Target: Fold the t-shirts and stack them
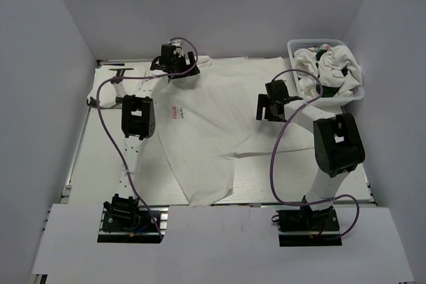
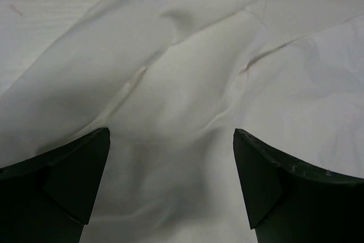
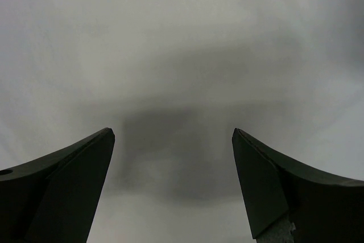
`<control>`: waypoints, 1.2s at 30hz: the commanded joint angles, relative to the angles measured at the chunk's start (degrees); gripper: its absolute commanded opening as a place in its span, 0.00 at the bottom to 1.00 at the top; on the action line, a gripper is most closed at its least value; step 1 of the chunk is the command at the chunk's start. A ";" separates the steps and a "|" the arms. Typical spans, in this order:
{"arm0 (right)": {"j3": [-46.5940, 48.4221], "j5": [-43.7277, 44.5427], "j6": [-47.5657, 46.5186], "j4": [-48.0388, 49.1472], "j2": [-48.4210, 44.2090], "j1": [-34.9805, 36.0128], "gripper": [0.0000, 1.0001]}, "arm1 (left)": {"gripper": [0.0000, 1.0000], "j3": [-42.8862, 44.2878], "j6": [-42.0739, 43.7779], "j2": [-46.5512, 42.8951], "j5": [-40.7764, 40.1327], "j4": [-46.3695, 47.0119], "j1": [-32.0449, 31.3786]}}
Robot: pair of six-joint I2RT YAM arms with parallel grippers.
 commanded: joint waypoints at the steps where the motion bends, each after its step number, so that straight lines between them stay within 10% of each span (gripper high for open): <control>1: -2.35 -3.71 0.64 -1.93 0.80 0.20 0.90 | 1.00 3.13 -3.08 4.92 -4.87 3.49 0.26; 12: -9.03 -16.47 5.58 0.17 0.44 0.82 0.90 | 1.00 10.87 -16.36 17.69 -2.68 28.79 1.40; 21: -5.51 -10.44 4.68 4.02 -4.03 0.64 0.90 | 1.00 6.67 -15.05 4.80 -1.55 22.87 1.93; 30: -12.90 2.25 15.94 5.45 -19.24 -0.59 0.90 | 1.00 -33.34 -8.19 -40.14 -0.92 4.38 -0.71; 36: -22.71 3.75 20.69 5.89 -33.10 -1.99 0.90 | 1.00 -75.54 -12.58 -73.65 -3.21 1.76 -2.55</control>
